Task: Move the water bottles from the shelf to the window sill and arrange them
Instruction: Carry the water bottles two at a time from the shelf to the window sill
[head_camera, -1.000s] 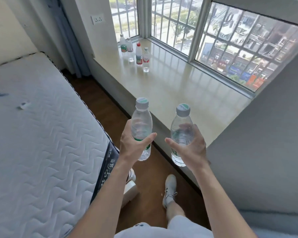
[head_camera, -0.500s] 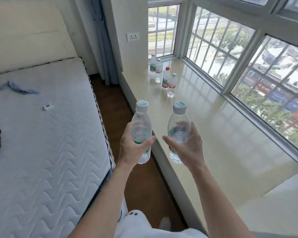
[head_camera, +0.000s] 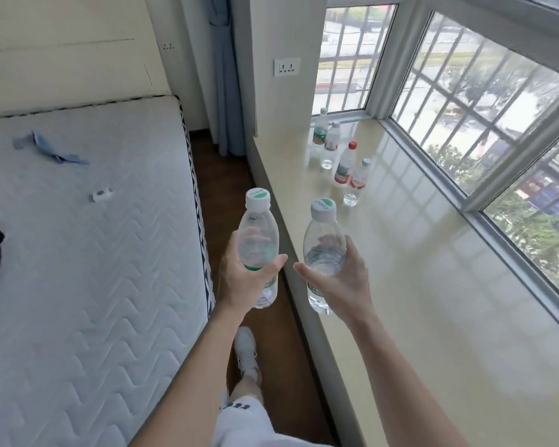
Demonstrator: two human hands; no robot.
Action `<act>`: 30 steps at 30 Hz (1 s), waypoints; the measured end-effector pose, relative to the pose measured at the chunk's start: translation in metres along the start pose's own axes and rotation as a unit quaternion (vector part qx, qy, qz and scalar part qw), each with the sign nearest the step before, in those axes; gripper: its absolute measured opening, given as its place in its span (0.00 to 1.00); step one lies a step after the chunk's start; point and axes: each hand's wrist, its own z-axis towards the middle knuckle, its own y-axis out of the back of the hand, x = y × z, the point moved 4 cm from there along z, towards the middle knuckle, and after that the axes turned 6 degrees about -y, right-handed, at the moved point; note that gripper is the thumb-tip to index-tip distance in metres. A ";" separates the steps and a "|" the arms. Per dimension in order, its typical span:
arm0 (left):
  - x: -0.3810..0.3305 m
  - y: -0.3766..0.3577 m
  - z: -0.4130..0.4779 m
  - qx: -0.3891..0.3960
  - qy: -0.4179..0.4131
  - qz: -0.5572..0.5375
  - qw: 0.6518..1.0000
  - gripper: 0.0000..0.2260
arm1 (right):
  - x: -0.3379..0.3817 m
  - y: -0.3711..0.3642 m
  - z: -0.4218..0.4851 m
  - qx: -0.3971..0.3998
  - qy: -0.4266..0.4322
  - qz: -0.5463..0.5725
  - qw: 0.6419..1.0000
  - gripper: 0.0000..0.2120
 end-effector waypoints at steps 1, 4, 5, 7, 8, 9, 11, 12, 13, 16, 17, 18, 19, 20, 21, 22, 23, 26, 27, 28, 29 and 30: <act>0.005 0.001 0.016 0.000 0.002 -0.005 1.000 0.25 | 0.002 -0.008 0.016 -0.001 0.001 -0.002 1.000 0.24; 0.023 0.008 0.072 0.001 0.005 -0.003 1.000 0.25 | 0.013 -0.039 0.069 0.000 0.001 -0.007 1.000 0.26; 0.030 0.013 0.093 -0.003 0.007 -0.005 1.000 0.25 | 0.019 -0.052 0.087 0.002 -0.001 -0.007 1.000 0.26; 0.040 0.026 0.136 -0.008 0.010 -0.010 1.000 0.25 | 0.033 -0.077 0.124 0.003 0.001 -0.003 1.000 0.27; 0.044 0.032 0.158 -0.007 0.008 -0.009 1.000 0.25 | 0.041 -0.090 0.141 0.003 0.003 -0.002 1.000 0.28; 0.046 0.038 0.178 -0.002 0.004 -0.006 1.000 0.24 | 0.050 -0.103 0.157 0.003 0.006 0.000 1.000 0.28; 0.049 0.052 0.215 0.006 -0.004 0.001 1.000 0.24 | 0.068 -0.129 0.188 0.004 0.012 0.006 1.000 0.27; 0.051 0.058 0.232 0.006 -0.009 0.004 1.000 0.25 | 0.076 -0.141 0.203 0.004 0.015 0.010 1.000 0.27; 0.054 0.064 0.249 0.007 -0.012 0.007 1.000 0.25 | 0.082 -0.153 0.217 0.006 0.018 0.013 1.000 0.27; 0.067 0.078 0.289 0.010 -0.004 0.009 1.000 0.25 | 0.096 -0.182 0.250 0.017 0.019 0.013 1.000 0.27; 0.071 0.083 0.300 0.009 0.002 0.011 1.000 0.25 | 0.098 -0.192 0.260 0.020 0.018 0.011 1.000 0.28; 0.074 0.088 0.310 0.008 0.006 0.012 1.000 0.25 | 0.100 -0.200 0.269 0.022 0.017 0.009 1.000 0.28; 0.078 0.092 0.321 0.007 0.010 0.012 1.000 0.25 | 0.102 -0.209 0.279 0.027 0.017 0.010 0.999 0.28; 0.083 0.096 0.332 0.005 0.015 0.012 1.000 0.24 | 0.104 -0.216 0.289 0.031 0.016 0.013 0.999 0.29; 0.086 0.099 0.343 0.001 0.017 0.009 1.000 0.24 | 0.107 -0.223 0.299 0.036 0.017 0.015 0.999 0.29; 0.091 0.102 0.354 -0.004 0.019 0.005 1.000 0.24 | 0.111 -0.230 0.310 0.042 0.020 0.016 0.999 0.29; 0.095 0.104 0.365 -0.007 0.022 -0.001 1.000 0.24 | 0.114 -0.237 0.320 0.049 0.023 0.014 0.998 0.30; 0.107 0.108 0.399 -0.014 0.030 -0.005 0.999 0.25 | 0.121 -0.257 0.354 0.059 0.035 0.018 0.997 0.31; 0.112 0.108 0.411 -0.018 0.032 -0.003 0.999 0.25 | 0.122 -0.263 0.367 0.063 0.037 0.019 0.997 0.31; 0.116 0.108 0.423 -0.021 0.033 -0.002 0.999 0.25 | 0.121 -0.270 0.379 0.068 0.037 0.021 0.997 0.31; 0.120 0.107 0.437 -0.024 0.033 -0.002 0.999 0.25 | 0.121 -0.276 0.392 0.072 0.036 0.023 0.996 0.31; 0.124 0.105 0.451 -0.024 0.034 -0.001 0.999 0.25 | 0.120 -0.282 0.406 0.074 0.036 0.025 0.996 0.31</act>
